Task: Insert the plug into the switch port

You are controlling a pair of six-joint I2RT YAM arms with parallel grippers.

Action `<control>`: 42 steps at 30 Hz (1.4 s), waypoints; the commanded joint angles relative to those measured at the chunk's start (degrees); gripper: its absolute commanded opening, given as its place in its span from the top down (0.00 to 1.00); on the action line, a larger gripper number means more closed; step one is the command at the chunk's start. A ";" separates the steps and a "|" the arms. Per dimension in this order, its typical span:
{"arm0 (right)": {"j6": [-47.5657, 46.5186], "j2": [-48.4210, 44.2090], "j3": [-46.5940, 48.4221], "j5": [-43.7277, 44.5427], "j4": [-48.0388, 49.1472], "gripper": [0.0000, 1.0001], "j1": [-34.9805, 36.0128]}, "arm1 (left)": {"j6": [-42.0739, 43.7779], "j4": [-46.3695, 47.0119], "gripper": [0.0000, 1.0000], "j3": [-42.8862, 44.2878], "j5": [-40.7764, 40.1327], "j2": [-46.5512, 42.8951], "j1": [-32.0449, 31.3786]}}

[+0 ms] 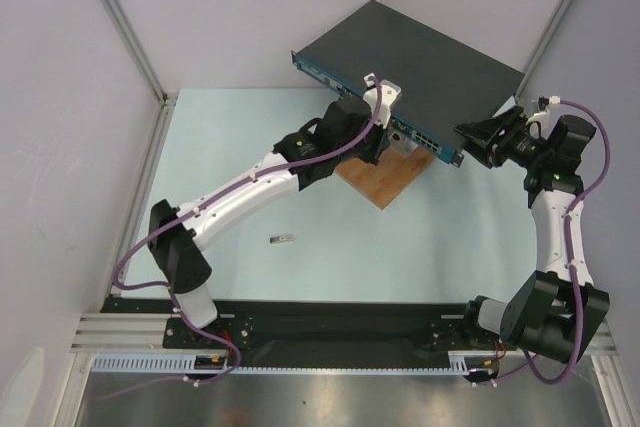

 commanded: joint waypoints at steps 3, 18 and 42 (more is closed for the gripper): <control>-2.05 1.17 -0.06 -0.02 3.86 1.00 1.64 | -1.37 4.40 1.00 2.51 -0.09 2.45 1.19; -2.66 1.79 0.12 -0.19 3.85 1.00 1.56 | -1.29 2.90 1.00 1.46 -0.17 2.28 1.28; -10.14 2.75 1.88 0.34 -2.30 1.00 1.56 | 0.73 -3.51 0.73 17.11 2.90 5.71 2.77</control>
